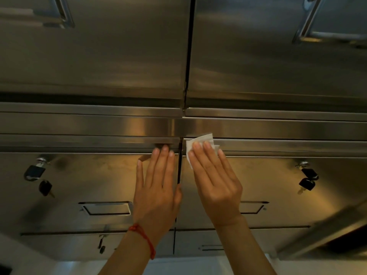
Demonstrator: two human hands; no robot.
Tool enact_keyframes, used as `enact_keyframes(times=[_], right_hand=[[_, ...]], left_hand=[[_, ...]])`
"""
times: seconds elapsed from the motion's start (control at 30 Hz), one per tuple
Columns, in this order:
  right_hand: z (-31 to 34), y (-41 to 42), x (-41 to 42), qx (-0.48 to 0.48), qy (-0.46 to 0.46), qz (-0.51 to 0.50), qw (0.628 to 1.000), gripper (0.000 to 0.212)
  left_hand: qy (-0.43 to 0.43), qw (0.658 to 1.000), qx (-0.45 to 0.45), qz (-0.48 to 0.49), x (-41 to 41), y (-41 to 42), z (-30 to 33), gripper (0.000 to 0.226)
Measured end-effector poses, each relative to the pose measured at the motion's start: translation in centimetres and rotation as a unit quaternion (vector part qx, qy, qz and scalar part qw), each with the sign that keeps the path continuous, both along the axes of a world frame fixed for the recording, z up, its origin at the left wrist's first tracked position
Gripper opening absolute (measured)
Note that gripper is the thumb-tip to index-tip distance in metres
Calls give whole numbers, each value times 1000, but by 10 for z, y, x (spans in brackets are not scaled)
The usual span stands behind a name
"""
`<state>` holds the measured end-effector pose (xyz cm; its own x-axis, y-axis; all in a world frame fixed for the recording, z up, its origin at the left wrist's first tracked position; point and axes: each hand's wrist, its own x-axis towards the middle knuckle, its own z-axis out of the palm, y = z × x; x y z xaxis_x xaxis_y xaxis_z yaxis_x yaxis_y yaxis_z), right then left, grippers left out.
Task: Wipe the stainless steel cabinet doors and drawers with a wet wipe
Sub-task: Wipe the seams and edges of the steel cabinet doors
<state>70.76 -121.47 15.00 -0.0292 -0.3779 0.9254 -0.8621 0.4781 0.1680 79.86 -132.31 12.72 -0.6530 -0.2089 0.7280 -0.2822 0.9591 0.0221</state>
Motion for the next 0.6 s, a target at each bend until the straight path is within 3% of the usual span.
enact_keyframes(times=[0.6], right_hand=[[0, 4, 0, -7, 6, -23, 1000, 27]], left_hand=[[-10, 1000, 18, -14, 1, -2, 1, 65]])
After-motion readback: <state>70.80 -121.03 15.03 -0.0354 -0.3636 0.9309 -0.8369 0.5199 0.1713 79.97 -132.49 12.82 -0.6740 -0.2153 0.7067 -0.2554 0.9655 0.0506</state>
